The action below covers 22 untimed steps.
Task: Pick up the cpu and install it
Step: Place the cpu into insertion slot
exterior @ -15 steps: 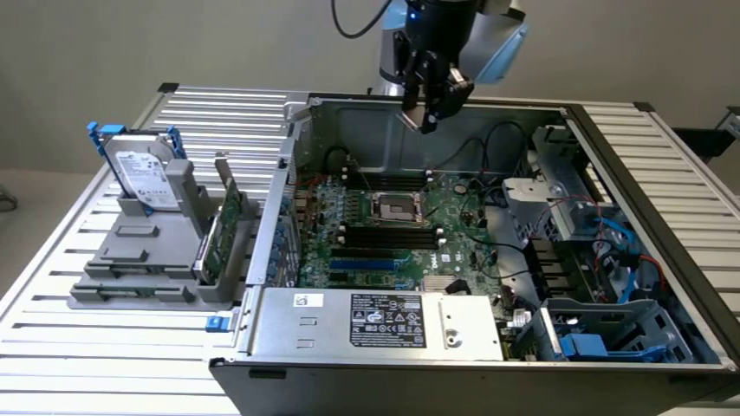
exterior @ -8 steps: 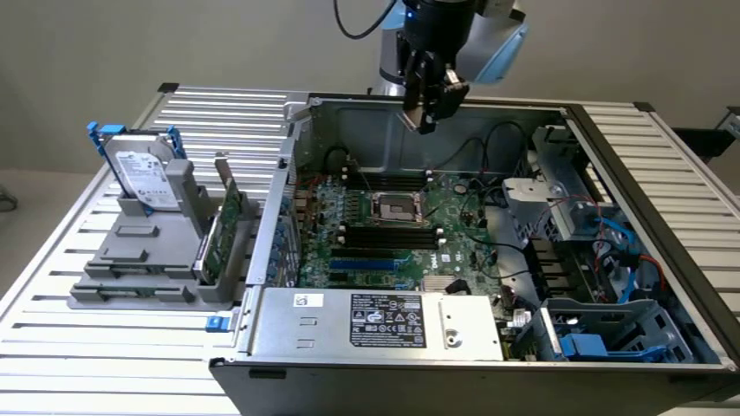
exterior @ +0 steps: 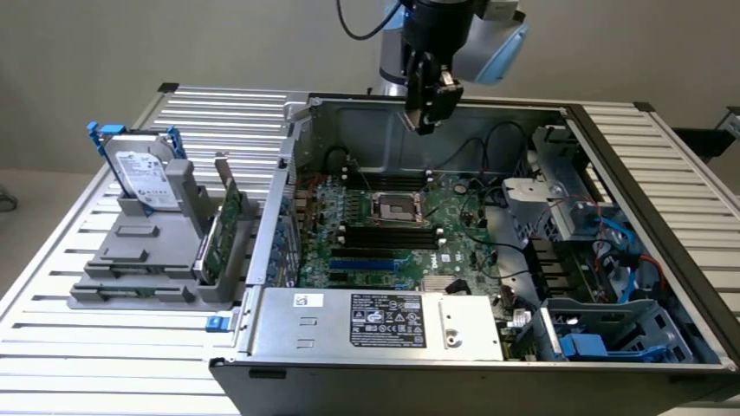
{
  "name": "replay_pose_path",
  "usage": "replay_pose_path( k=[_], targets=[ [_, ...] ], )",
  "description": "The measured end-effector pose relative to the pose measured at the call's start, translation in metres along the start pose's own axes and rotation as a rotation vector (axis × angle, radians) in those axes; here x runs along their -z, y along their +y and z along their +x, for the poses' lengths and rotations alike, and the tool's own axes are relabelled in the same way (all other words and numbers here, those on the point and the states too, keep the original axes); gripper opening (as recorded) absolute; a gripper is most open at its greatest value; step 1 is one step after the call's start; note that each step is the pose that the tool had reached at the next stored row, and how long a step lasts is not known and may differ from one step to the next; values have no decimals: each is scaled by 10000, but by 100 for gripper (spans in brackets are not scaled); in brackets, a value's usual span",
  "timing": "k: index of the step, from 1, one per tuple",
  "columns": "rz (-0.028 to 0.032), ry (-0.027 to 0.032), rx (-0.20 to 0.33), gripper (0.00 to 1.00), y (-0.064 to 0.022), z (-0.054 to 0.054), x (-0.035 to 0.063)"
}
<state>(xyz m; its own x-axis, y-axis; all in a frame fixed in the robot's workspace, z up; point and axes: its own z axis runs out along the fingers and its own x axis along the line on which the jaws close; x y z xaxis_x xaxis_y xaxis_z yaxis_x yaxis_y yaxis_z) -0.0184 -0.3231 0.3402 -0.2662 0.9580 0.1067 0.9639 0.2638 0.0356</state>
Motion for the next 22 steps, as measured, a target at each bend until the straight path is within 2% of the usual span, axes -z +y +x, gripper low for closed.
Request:
replay_pose_path(
  k=[5,11,17,22],
  targets=[
    [-78,-28,-737,55,-5,0,-10],
    [-150,-31,-1378,55,-17,4,-9],
    [-260,-60,-2386,55,-18,4,-11],
    [-285,-68,-2620,55,-84,12,-11]
  ],
)
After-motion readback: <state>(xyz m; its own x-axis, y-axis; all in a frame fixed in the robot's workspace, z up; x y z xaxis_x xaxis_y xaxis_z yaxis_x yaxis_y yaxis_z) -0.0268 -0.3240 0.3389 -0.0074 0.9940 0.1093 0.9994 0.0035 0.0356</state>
